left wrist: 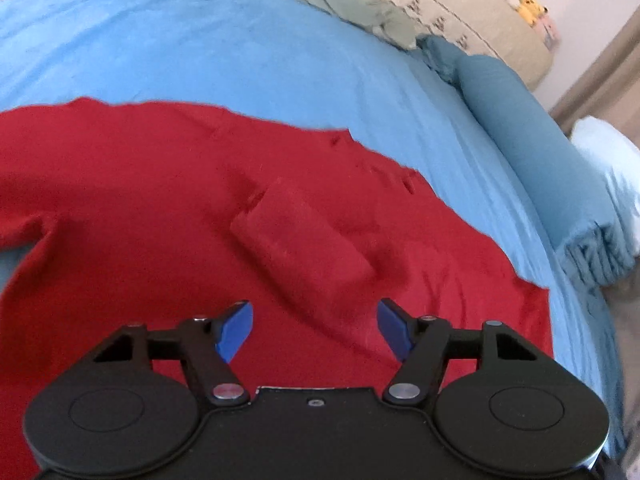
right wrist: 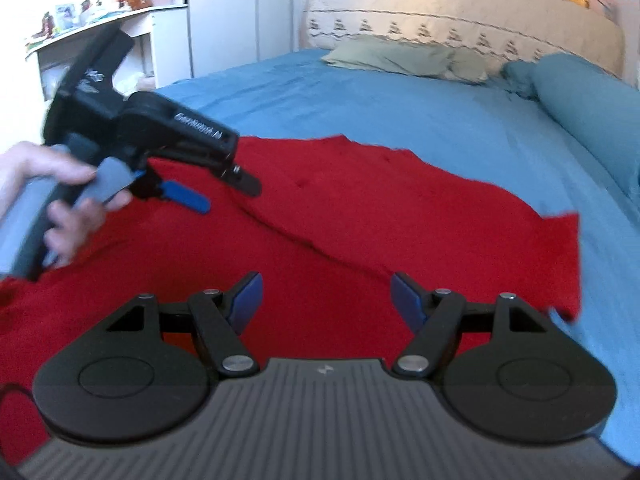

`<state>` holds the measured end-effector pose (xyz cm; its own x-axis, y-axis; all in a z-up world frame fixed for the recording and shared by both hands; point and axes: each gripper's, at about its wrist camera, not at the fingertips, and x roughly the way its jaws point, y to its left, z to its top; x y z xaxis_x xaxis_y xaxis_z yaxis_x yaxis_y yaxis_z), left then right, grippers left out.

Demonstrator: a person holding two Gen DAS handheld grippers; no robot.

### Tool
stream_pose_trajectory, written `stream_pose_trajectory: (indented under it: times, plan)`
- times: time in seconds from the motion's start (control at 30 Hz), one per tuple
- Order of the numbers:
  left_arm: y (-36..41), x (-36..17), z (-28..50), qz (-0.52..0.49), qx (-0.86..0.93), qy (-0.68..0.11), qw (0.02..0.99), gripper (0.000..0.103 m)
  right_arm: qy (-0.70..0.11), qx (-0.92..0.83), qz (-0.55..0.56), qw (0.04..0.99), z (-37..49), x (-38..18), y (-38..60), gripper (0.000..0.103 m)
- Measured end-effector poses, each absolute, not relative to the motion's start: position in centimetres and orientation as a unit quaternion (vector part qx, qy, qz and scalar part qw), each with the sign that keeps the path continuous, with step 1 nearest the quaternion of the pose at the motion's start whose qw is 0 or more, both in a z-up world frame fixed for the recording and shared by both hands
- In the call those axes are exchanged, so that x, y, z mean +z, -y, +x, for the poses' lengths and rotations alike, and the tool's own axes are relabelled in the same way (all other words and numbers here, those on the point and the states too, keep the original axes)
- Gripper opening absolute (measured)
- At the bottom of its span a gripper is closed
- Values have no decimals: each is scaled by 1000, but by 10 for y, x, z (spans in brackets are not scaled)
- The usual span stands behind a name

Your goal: Fold small clothes

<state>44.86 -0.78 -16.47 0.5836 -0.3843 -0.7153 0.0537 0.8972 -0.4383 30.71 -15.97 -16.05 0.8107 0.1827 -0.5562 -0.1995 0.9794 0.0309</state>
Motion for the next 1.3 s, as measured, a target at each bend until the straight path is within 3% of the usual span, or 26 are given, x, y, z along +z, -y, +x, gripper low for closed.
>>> stream_pose_trajectory:
  times: [0.07,0.13,0.2,0.33,0.6,0.67,0.77,0.87,0.93,1.0,1.1,1.3]
  plan:
    - [13,-165,455,-185,-112,-427,878,71,-292,94,3,952,300,-165,173,87]
    - [18,-169,463,-182,-95,-428,880,50,-294,85,22,952,298,-169,185,87]
    - [23,-173,472,-172,-75,-442,877,6,-297,79,33,951,297,-173,195,87]
    - [30,-162,480,-168,-75,-424,887,4,-302,69,34,950,296,-177,207,87]
    - [-6,-90,451,-156,-64,-282,944,4,-302,38,59,951,319,-176,225,87]
    - [-22,-94,440,-139,-41,-265,953,4,-304,24,61,950,325,-180,228,87]
    - [-38,-125,437,-119,-28,-299,946,4,-316,12,77,946,331,-186,235,87]
    - [-51,-162,433,-122,-10,-330,936,12,-321,0,78,944,333,-191,240,87]
    - [-61,-173,428,-138,-5,-342,930,25,-323,-13,65,944,332,-190,241,87]
    - [-71,-172,415,-162,2,-334,929,53,-326,-31,53,943,330,-189,244,87]
    - [-78,-158,400,-146,20,-320,936,70,-332,-40,57,941,323,-189,254,87]
    - [-73,-133,387,-73,-20,-289,954,79,-303,-9,28,953,313,-165,237,92]
